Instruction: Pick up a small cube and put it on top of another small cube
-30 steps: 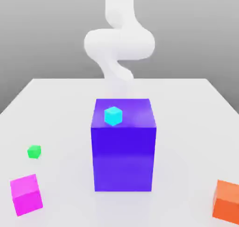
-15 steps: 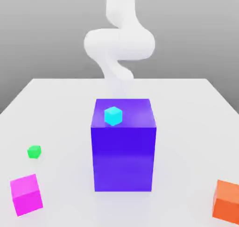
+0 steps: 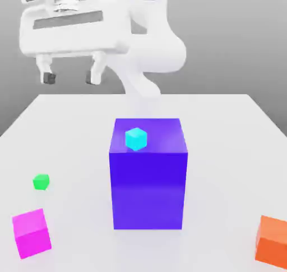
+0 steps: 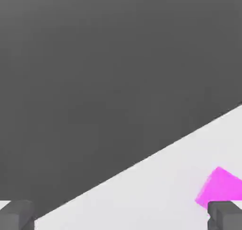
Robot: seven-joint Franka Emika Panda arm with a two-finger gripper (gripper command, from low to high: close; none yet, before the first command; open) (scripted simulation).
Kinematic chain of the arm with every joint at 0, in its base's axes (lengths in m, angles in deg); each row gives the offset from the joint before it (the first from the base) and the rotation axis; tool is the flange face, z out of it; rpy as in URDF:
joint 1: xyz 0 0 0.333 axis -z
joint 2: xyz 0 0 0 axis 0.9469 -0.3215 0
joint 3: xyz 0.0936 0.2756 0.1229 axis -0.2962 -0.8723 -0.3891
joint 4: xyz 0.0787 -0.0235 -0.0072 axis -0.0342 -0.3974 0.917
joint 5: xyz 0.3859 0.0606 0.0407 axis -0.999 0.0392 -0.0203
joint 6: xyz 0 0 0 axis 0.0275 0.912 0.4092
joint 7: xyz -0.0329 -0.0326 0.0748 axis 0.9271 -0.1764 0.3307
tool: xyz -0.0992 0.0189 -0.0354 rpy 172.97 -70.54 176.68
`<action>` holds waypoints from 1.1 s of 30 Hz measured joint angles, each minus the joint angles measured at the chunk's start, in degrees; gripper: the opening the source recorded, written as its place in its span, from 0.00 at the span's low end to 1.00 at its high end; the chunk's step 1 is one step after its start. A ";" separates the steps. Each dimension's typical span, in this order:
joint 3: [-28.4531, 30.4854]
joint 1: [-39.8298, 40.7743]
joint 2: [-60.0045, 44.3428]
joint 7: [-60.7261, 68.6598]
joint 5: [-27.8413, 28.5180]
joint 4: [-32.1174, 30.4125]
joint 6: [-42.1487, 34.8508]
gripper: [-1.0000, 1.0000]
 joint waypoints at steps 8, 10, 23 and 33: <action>3.01 7.17 -26.18 -10.14 0.88 1.07 10.74 0.50; 3.43 8.45 -34.92 -11.79 -0.75 3.71 13.08 0.50; 0.99 12.17 -51.63 -13.08 -5.82 10.47 17.36 0.00; 4.14 9.91 -47.16 -15.86 -2.13 9.78 12.64 0.00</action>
